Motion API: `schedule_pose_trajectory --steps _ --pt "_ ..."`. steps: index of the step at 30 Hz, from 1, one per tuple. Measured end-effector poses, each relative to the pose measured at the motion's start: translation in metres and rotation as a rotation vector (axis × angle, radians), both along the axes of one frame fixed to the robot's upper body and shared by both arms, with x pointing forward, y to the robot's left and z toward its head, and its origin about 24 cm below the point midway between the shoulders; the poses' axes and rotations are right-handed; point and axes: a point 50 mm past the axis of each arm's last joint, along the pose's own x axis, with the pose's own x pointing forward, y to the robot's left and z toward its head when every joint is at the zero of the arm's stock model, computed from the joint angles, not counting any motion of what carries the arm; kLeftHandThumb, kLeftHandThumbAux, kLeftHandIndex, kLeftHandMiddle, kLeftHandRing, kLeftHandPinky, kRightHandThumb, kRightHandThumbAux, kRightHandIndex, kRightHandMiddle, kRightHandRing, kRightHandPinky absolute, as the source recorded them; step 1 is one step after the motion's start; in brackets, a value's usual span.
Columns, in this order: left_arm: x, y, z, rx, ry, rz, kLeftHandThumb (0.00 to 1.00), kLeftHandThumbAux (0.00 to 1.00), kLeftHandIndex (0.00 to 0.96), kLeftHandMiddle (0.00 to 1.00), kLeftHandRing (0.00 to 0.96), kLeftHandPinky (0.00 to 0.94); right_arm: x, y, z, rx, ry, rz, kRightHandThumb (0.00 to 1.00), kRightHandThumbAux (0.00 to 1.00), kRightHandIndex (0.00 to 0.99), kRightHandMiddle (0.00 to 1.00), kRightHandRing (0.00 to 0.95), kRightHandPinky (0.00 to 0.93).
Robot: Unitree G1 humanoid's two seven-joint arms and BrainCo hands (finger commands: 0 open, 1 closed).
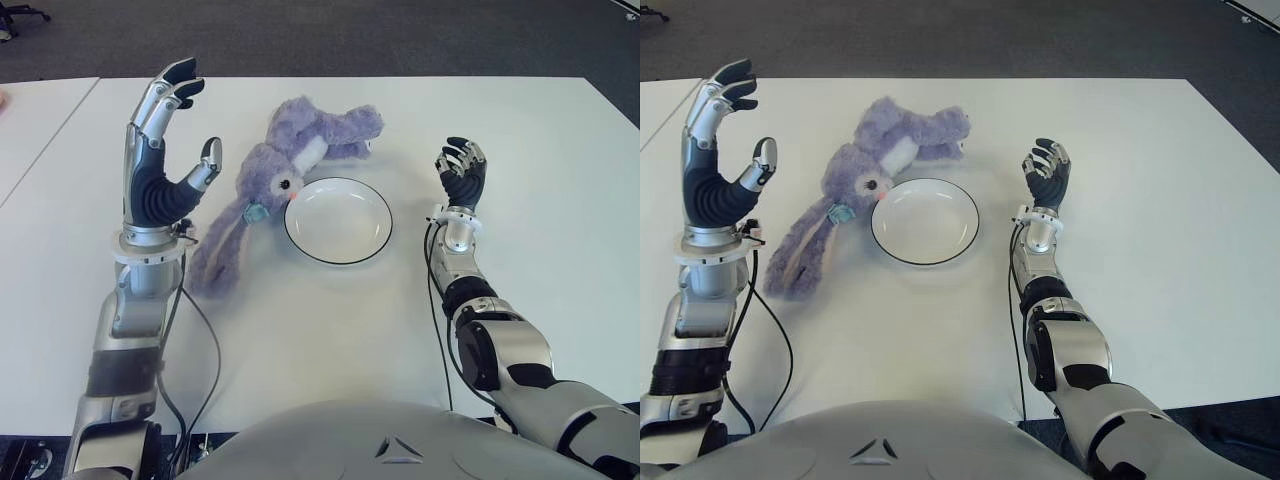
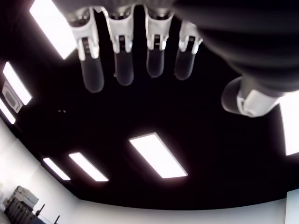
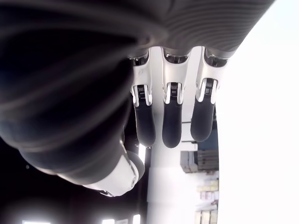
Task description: Put the doll into the plate.
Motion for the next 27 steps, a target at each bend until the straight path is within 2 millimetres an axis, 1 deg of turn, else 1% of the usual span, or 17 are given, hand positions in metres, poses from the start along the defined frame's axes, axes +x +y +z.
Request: schedule_pose_trajectory --steps 3,7,9,11,16,21,27 --pt "0.001 -0.001 0.000 -0.007 -0.005 -0.005 0.485 0.353 0.203 0.119 0.155 0.242 0.000 0.000 0.000 0.000 0.000 -0.002 0.558 0.906 0.320 0.295 0.302 0.341" --pt "0.003 -0.003 -0.002 -0.011 -0.002 -0.007 0.478 0.353 0.191 0.098 0.136 0.210 0.000 0.000 0.000 0.000 0.000 -0.007 0.556 0.909 0.324 0.297 0.305 0.336" --pt "0.005 -0.004 -0.003 -0.004 0.001 -0.007 0.463 0.352 0.184 0.078 0.114 0.181 0.000 0.000 0.000 0.001 -0.001 -0.009 0.555 0.909 0.325 0.296 0.304 0.331" --pt "0.008 -0.005 -0.005 0.014 0.011 -0.006 0.432 0.346 0.172 0.045 0.079 0.132 0.000 0.000 0.000 0.001 -0.001 -0.012 0.553 0.911 0.326 0.295 0.300 0.323" --pt "0.022 -0.015 -0.014 0.084 0.071 -0.010 0.380 0.330 0.131 0.007 0.017 0.053 0.000 0.000 0.000 0.001 -0.001 -0.013 0.541 0.909 0.330 0.292 0.294 0.317" --pt "0.040 -0.023 -0.025 0.194 0.182 -0.014 0.359 0.325 0.087 0.001 0.002 0.029 0.000 0.000 0.000 0.001 -0.001 -0.014 0.528 0.906 0.334 0.296 0.296 0.321" --pt "0.066 -0.024 -0.046 0.300 0.330 0.012 0.294 0.313 0.045 0.000 0.000 0.003 0.000 0.000 0.000 0.002 -0.002 -0.016 0.527 0.904 0.339 0.308 0.303 0.322"
